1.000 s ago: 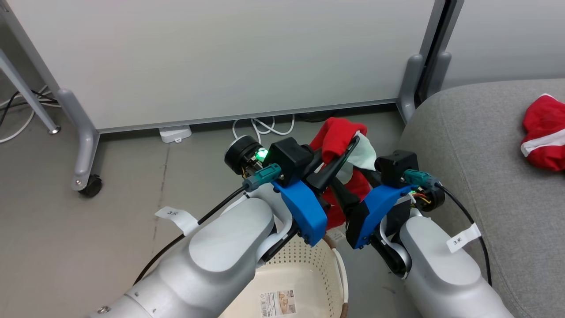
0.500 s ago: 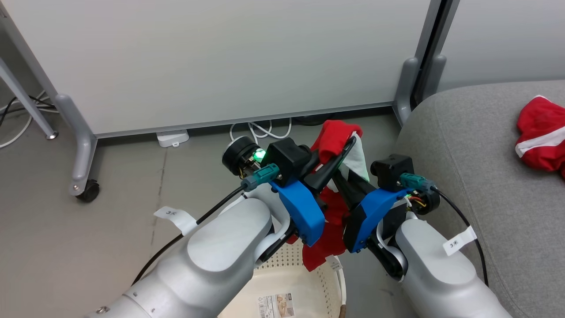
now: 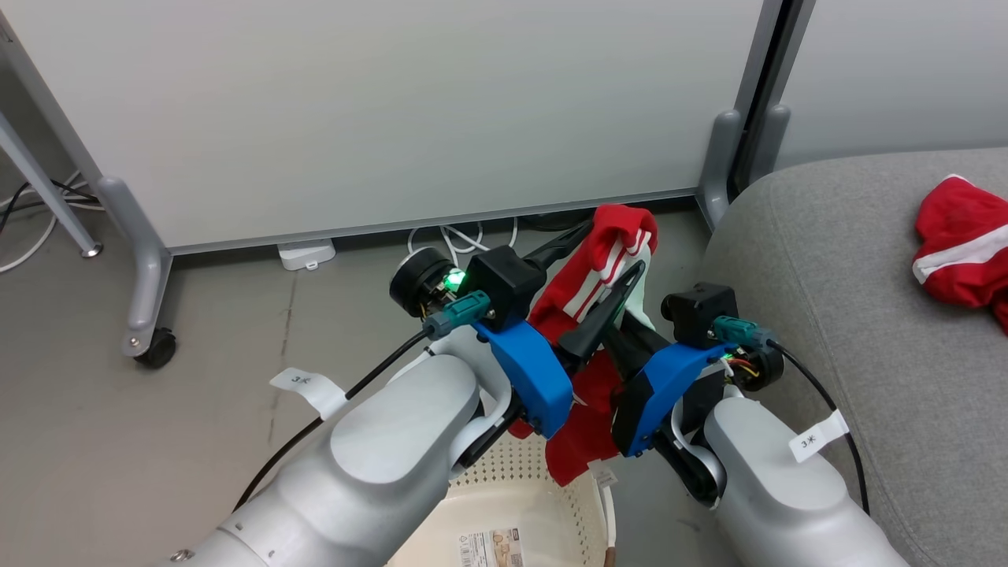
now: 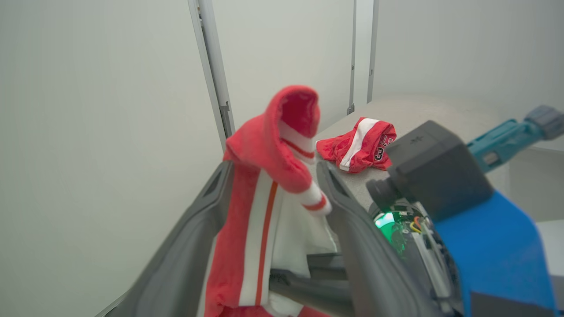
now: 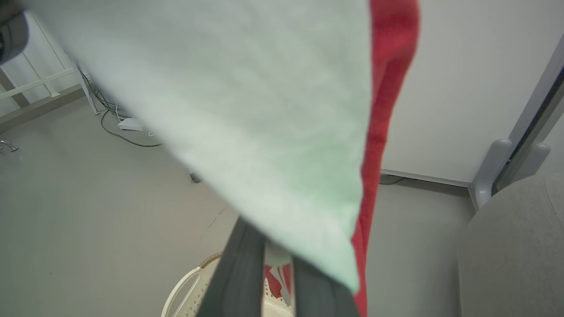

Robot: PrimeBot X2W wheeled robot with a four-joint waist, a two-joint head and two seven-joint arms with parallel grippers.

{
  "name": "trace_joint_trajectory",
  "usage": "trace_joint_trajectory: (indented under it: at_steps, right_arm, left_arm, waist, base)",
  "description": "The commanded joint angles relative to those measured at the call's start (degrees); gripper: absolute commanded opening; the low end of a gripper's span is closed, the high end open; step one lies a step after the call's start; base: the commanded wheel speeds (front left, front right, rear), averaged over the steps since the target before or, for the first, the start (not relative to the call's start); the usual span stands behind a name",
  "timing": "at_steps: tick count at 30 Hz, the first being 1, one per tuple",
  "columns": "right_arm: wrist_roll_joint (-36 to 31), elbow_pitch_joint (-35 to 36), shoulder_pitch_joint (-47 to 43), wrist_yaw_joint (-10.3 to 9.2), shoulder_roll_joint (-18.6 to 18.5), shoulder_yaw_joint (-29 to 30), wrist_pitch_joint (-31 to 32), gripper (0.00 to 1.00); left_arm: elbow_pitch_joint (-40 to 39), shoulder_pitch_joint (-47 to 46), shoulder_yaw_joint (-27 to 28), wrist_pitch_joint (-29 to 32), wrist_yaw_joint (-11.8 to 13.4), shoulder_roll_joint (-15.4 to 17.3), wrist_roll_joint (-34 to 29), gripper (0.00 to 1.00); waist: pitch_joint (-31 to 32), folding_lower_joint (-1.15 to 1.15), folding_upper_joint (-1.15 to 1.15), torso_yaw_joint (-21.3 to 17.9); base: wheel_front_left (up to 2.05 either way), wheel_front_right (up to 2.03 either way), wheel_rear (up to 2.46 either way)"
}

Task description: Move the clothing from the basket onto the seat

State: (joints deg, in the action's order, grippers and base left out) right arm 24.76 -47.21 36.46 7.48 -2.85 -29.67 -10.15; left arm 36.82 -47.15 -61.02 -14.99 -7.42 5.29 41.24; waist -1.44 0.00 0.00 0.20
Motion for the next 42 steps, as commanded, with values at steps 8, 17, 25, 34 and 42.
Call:
trace_joint_trajectory:
  at_steps: [8,17,25,34,42]
  right_arm:
    - [0.6,-0.6,1.2,0.03,-0.1,0.1,-0.9,0.00]
    - [-0.9,-1.2,1.1,0.03,-0.1,1.9,-1.6,0.00]
    - [-3.0,-0.5,-0.4,0.03,-0.1,3.7,-1.5,0.00]
    - [-5.0,2.2,-1.9,0.03,-0.1,6.4,-0.8,0.00]
    - [-6.8,5.4,-3.9,0.03,-0.1,8.7,0.4,0.00]
  left_arm:
    - [0.1,2.0,1.7,-0.3,0.0,1.0,-0.8,1.00]
    - [-3.3,8.6,6.6,-0.3,1.4,3.3,-1.7,1.00]
    - [-10.3,17.8,14.9,-0.3,2.5,7.1,-5.4,1.00]
    - [-20.8,30.2,26.9,-0.3,2.7,9.6,-13.1,1.00]
    - [-26.9,39.5,37.0,-0.2,1.9,7.6,-20.0,1.00]
  waist:
    - [0.0,0.00,0.00,-0.3]
    - [-0.3,0.00,0.00,-0.2]
    - [-1.4,0.00,0.00,-0.4]
    - [-2.4,0.00,0.00,-1.6]
    - [-2.7,0.00,0.00,-3.3]
  base:
    - [0.00,0.00,0.00]
    - [0.00,0.00,0.00]
    - [0.00,0.00,0.00]
    - [0.00,0.00,0.00]
    - [0.00,0.00,0.00]
